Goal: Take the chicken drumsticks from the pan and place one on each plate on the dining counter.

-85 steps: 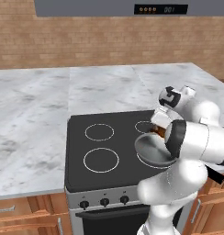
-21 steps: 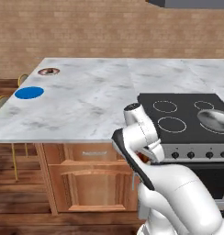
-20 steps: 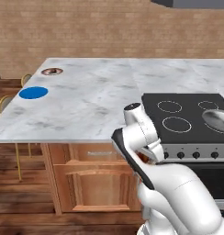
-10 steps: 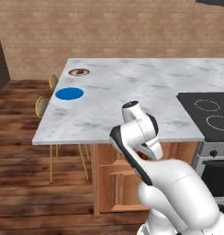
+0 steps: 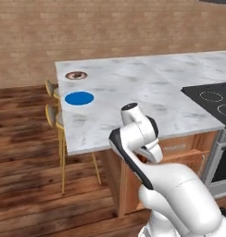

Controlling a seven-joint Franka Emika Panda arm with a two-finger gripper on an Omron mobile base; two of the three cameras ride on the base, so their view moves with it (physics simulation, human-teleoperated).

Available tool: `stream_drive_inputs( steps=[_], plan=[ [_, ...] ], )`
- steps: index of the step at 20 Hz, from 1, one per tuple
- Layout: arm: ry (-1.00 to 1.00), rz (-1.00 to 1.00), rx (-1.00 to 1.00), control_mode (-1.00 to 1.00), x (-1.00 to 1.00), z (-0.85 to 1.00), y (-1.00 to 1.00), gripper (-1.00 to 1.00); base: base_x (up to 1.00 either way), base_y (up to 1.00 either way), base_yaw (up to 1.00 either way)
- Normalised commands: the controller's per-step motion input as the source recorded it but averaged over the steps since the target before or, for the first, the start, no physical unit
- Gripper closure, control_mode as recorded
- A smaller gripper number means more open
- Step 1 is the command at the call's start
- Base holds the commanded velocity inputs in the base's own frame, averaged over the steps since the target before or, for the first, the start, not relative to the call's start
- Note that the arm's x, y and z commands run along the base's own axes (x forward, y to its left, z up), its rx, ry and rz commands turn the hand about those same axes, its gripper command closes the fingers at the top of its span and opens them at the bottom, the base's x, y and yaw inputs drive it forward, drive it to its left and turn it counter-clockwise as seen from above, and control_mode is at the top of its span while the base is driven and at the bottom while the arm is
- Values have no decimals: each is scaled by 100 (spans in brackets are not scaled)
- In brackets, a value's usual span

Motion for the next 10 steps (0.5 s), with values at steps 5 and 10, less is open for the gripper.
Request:
stream_drive_inputs(
  steps=[5,10],
  plan=[
    [0,0,0,100,0,0,0,100,17,100,-50],
    [0,0,0,100,0,0,0,100,9,100,-50]
  ],
)
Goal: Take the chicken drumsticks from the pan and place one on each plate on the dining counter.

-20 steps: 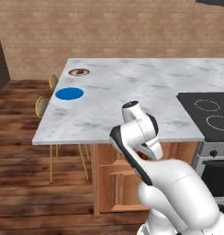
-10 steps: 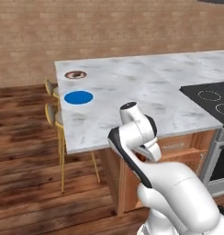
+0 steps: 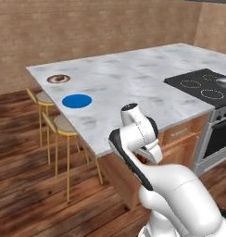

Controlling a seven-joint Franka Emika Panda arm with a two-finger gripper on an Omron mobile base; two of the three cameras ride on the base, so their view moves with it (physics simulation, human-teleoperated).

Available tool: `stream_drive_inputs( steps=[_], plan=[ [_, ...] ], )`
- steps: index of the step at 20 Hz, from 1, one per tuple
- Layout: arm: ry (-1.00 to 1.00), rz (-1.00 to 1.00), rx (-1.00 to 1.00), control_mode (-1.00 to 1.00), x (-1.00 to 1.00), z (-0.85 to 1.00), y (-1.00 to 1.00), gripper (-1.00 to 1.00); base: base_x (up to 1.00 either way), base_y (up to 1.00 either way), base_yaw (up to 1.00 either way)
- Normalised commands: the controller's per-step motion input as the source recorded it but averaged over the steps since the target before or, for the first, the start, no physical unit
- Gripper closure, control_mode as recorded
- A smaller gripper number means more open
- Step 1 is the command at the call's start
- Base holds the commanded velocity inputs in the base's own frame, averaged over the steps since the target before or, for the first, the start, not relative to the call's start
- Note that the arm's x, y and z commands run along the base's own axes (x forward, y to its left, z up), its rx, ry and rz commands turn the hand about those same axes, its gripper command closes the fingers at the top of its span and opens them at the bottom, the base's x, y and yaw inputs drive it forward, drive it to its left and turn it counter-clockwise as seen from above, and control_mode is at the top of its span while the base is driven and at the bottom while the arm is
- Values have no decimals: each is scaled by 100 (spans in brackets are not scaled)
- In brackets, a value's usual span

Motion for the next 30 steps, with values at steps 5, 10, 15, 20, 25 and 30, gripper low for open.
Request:
stream_drive_inputs(
  steps=[5,10,15,20,25,30],
  plan=[
    [0,0,0,100,0,0,0,100,11,100,-48],
    [0,0,0,100,0,0,0,100,24,100,-43],
    [0,0,0,100,0,0,0,100,36,98,-40],
    [0,0,0,100,0,0,0,100,36,84,-34],
    [0,0,0,100,0,0,0,100,23,70,-30],
    [0,0,0,100,0,0,0,100,16,60,-29]
  ],
)
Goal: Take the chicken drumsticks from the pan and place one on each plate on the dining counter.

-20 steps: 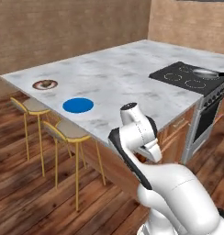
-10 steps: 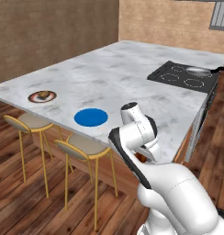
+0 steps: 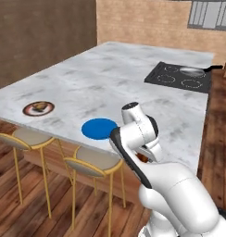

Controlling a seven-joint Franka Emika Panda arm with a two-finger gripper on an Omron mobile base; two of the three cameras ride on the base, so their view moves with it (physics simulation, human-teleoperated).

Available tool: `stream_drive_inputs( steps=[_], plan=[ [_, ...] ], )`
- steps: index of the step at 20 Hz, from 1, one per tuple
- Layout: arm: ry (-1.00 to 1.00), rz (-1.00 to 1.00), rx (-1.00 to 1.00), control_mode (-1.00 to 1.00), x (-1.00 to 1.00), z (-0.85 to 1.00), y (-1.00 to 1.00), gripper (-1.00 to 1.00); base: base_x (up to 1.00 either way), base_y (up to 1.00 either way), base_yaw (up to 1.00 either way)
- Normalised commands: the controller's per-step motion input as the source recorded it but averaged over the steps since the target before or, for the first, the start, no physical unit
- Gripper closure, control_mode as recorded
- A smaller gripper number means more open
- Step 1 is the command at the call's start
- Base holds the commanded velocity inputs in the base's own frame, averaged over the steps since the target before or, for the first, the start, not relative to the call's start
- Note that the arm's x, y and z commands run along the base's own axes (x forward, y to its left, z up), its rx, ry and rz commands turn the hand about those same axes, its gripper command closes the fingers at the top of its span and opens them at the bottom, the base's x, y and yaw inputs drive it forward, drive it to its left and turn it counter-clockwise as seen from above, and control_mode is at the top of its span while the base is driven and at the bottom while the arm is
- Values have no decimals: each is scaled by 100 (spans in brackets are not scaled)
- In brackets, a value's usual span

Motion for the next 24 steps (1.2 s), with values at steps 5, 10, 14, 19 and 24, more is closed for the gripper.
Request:
stream_drive_inputs(
  steps=[5,10,14,19,24],
  plan=[
    [0,0,0,100,0,0,0,100,19,58,-29],
    [0,0,0,100,0,0,0,100,15,58,-28],
    [0,0,0,100,0,0,0,100,14,57,-29],
    [0,0,0,100,0,0,0,100,14,56,-29],
    [-7,-14,-1,-100,11,14,16,100,5,21,-12]
  ],
)
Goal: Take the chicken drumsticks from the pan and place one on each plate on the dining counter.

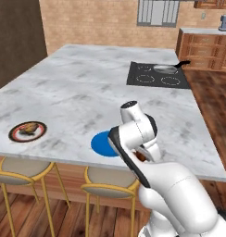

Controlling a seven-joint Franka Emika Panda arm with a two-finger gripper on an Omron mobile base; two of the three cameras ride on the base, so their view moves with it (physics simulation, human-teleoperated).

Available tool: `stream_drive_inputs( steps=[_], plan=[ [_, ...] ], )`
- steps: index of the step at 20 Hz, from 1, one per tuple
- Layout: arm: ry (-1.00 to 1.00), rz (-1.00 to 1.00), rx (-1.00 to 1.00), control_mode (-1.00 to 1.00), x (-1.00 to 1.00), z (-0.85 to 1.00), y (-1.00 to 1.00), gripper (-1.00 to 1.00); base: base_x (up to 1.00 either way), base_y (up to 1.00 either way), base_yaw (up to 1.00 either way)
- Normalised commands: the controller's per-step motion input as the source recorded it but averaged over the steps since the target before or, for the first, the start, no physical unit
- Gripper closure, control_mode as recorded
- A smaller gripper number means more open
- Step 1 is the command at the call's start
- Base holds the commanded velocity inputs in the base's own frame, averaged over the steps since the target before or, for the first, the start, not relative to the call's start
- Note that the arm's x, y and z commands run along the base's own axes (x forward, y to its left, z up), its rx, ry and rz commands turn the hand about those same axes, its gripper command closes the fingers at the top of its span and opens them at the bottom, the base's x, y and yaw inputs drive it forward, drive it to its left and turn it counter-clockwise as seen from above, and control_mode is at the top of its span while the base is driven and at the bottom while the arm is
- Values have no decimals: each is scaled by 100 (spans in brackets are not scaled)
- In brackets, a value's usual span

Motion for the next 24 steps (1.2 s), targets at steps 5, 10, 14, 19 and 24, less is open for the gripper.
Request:
stream_drive_inputs(
  steps=[5,10,14,19,24],
  plan=[
    [-7,-22,0,-100,43,15,2,100,0,0,0],
    [-1,-19,0,-100,56,7,1,100,0,0,0],
    [0,-8,0,-100,55,0,0,100,0,0,0],
    [0,-1,0,-100,57,-6,14,100,0,0,0],
    [0,0,-3,-100,43,-23,37,100,0,0,0]
  ],
)
